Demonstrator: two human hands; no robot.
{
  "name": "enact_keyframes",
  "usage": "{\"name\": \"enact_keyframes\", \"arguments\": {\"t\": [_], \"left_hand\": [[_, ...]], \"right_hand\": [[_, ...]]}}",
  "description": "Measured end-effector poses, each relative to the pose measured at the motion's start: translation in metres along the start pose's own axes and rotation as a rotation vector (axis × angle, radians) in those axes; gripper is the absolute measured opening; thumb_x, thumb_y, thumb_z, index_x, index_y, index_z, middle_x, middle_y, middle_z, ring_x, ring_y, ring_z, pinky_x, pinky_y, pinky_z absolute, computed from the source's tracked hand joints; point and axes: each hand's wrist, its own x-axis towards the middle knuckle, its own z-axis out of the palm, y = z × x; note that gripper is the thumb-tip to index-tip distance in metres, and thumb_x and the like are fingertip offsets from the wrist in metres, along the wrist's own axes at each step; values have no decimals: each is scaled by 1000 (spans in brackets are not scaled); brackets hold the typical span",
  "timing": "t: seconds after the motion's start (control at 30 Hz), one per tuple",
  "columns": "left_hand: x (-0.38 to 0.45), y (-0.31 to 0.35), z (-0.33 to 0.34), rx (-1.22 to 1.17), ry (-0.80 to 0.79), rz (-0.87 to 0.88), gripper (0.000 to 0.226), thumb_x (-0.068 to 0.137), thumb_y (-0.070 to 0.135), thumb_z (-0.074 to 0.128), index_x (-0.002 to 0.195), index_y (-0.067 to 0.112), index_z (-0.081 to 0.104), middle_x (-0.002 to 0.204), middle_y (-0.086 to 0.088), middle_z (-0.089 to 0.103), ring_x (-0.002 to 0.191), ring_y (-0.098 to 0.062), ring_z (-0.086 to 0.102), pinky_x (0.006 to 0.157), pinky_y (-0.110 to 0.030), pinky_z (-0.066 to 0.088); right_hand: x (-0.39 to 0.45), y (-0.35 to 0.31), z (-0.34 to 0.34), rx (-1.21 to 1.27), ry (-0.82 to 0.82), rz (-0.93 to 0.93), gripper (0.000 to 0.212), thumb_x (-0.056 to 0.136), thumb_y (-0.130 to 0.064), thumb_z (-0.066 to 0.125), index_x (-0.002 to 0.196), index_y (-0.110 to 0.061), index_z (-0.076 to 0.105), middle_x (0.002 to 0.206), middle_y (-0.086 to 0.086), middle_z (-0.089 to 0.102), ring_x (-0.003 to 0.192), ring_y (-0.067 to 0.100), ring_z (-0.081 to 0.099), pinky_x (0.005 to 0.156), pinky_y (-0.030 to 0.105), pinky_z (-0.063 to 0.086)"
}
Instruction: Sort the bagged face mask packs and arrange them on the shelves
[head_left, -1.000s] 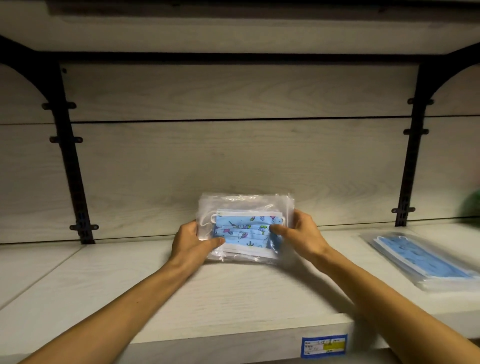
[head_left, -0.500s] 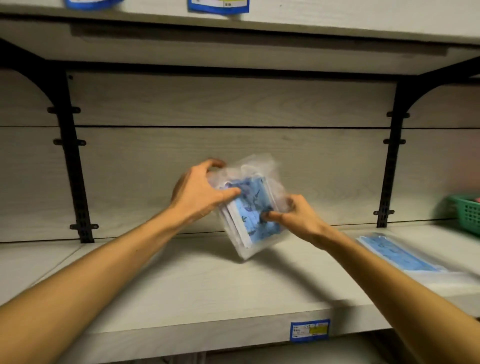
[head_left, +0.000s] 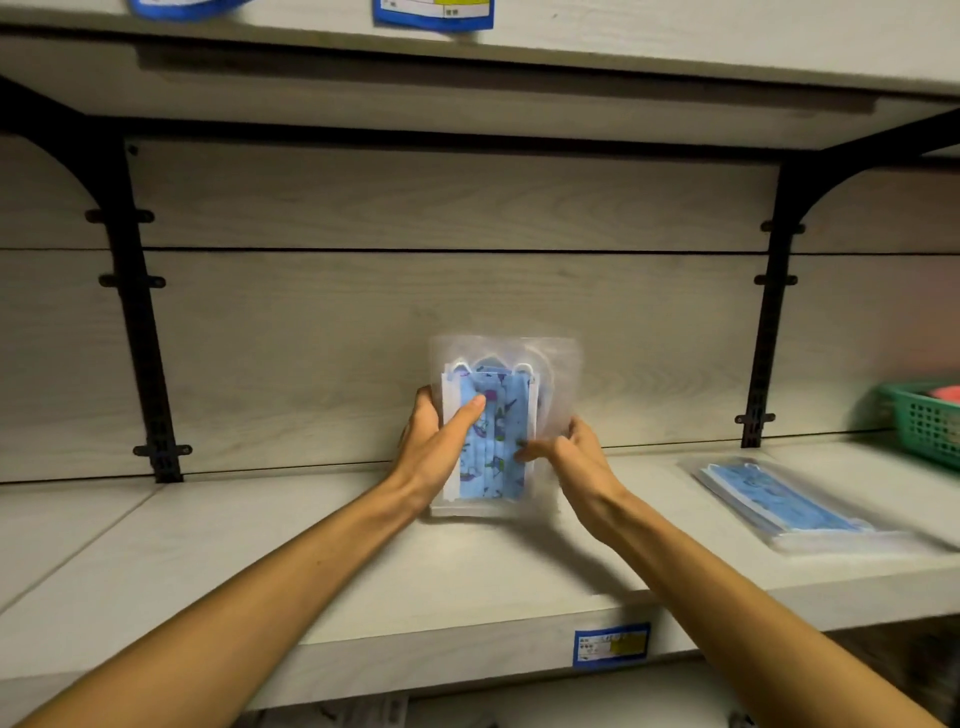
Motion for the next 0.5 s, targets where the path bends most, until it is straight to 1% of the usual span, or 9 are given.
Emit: {"name": "enact_keyframes", "arguments": {"t": [0.03, 0.07, 0.13, 0.2, 0.27, 0.33, 0.37, 0.43, 0.5], "left_hand": [[0, 0, -2, 3, 4, -2, 50, 90, 37, 72, 128, 17, 48, 122, -5, 67, 113, -25, 66, 99, -48, 54], [-2, -1, -4, 5, 3, -14, 54, 85, 39, 74, 127, 16, 47, 120, -4, 67, 111, -24, 67, 100, -48, 53], [-7, -8, -4, 8, -2, -45, 55, 84, 33, 75, 126, 15, 45, 120, -5, 67, 109, -23, 68, 100, -48, 53], [-10, -16, -4, 10, 12, -41, 43, 91, 19, 71, 126, 14, 46, 121, -6, 66, 108, -23, 68, 99, -46, 54], [-9, -18, -3, 32, 28, 12, 32, 95, 9, 65, 121, 12, 47, 115, -5, 67, 109, -26, 67, 97, -46, 55], [-8, -16, -1, 90, 37, 95, 22, 97, 8, 60, 115, 12, 47, 110, -5, 68, 107, -27, 68, 91, -44, 57], [-9, -14, 0, 122, 46, 145, 19, 98, 9, 58, 112, 13, 46, 109, -4, 67, 106, -26, 68, 85, -40, 59], [-9, -8, 2, 159, 68, 243, 18, 99, 10, 56, 107, 19, 42, 110, -3, 65, 104, -22, 66, 73, -29, 59], [-8, -2, 3, 139, 82, 294, 20, 99, 11, 55, 104, 23, 40, 108, -1, 64, 101, -22, 66, 68, -32, 60]], "right_hand": [[2, 0, -1, -3, 33, 10, 75, 51, -14, 69, 124, -7, 54, 118, 12, 68, 109, 29, 65, 93, 43, 54], [2, 1, -2, -15, 49, 20, 77, 51, -16, 68, 126, -7, 52, 120, 11, 67, 109, 28, 64, 89, 42, 52], [-3, 6, -2, -29, 43, 18, 74, 54, -18, 65, 126, -11, 53, 117, 7, 67, 103, 23, 63, 75, 31, 47], [-7, 13, -2, -59, 16, -14, 62, 60, -18, 63, 121, -14, 55, 114, 3, 68, 102, 21, 65, 72, 25, 47], [-7, 18, -2, -97, -4, -71, 41, 72, -13, 63, 112, -17, 57, 112, -1, 70, 104, 18, 68, 75, 25, 55], [-7, 17, 0, -141, 15, -147, 24, 85, -8, 59, 106, -19, 56, 110, -2, 70, 103, 17, 68, 78, 31, 60], [-7, 16, 2, -155, 39, -192, 21, 88, -7, 58, 104, -21, 56, 107, -5, 69, 100, 14, 68, 75, 29, 60], [-11, 10, 4, -180, 81, -300, 24, 87, -6, 57, 100, -26, 55, 97, -15, 69, 90, 2, 66, 66, 15, 54], [-14, 0, 5, -211, 89, -397, 27, 84, -7, 57, 99, -29, 53, 93, -24, 68, 82, -6, 64, 62, 9, 49]]}}
